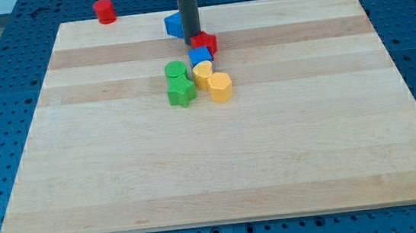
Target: Push the group of blocks to the slightly right
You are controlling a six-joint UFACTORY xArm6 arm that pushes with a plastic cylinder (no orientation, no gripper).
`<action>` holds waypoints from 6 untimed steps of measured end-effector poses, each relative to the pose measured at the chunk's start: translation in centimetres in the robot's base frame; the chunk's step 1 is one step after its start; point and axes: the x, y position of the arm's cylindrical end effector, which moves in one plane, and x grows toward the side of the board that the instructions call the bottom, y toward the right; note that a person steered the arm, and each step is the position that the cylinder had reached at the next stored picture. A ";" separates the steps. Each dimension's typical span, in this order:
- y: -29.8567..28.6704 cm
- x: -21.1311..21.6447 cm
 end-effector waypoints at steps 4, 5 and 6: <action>-4.0 1.9; -7.9 3.8; -6.0 7.0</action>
